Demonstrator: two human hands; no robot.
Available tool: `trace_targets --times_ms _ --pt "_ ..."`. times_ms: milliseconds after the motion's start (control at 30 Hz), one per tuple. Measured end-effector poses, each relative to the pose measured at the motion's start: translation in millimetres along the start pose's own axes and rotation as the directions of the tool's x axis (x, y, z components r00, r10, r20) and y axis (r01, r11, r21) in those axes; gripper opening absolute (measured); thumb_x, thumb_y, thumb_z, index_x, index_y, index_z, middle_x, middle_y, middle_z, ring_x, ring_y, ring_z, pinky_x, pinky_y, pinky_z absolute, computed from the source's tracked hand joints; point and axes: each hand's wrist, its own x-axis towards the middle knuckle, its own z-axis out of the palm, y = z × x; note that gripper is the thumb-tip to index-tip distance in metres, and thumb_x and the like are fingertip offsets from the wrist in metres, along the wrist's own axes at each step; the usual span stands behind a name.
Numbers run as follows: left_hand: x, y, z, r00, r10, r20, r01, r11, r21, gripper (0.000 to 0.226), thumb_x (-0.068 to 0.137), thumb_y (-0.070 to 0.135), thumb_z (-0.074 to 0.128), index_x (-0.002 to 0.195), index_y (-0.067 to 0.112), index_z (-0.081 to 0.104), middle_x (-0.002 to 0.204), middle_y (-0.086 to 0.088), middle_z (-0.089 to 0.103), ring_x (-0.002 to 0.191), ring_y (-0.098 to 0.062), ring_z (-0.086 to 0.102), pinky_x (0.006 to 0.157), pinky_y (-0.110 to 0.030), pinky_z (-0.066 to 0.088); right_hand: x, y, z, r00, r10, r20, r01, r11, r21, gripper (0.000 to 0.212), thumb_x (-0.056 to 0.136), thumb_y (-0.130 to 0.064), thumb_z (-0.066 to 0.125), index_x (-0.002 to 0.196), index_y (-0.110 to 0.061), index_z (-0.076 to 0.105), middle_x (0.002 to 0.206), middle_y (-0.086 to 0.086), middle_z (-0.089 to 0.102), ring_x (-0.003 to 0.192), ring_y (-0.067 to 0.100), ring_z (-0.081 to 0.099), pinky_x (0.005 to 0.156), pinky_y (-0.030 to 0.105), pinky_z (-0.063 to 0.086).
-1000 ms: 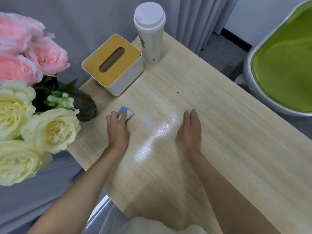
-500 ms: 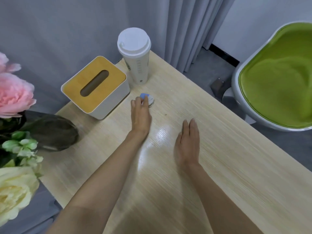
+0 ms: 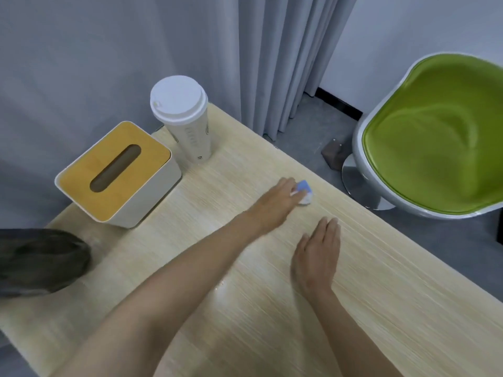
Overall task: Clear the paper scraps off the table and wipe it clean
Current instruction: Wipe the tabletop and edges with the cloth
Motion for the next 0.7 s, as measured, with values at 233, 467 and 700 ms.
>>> trace_targets --times_ms 233,467,700 --pt "26 -77 -36 0.649 -0.623 -0.436 0.666 0.743 -0.07 0.019 0.097 0.032 0.038 0.098 0.015 0.046 0.105 0.001 0.045 0.101 -0.019 0.048 0.09 -0.035 0.04 3 6 0 0.998 -0.068 0.006 0.068 0.995 -0.074 0.07 0.092 -0.04 -0.005 0.15 -0.001 0.007 0.159 0.015 0.002 0.147 0.024 -0.001 0.12 0.033 0.001" --pt "20 -58 -25 0.986 -0.145 -0.079 0.154 0.981 0.122 0.024 0.1 0.038 0.036 0.094 0.018 0.047 0.098 -0.001 0.043 0.082 -0.014 0.045 0.071 -0.033 0.037 0 4 -1 0.999 -0.044 0.005 0.044 0.997 -0.068 0.071 0.091 -0.04 -0.003 0.149 -0.001 0.011 0.158 0.015 0.007 0.147 0.024 0.004 0.12 0.033 0.004" --pt "67 -80 -41 0.578 -0.764 -0.286 0.618 0.639 -0.458 0.016 0.098 0.026 0.035 0.099 0.012 0.042 0.107 -0.001 0.041 0.095 -0.018 0.046 0.084 -0.03 0.035 3 16 -15 0.993 -0.097 0.062 0.097 0.995 -0.004 0.06 0.102 -0.029 0.028 0.151 -0.006 0.004 0.16 0.009 -0.005 0.147 0.018 -0.007 0.116 0.024 -0.005"
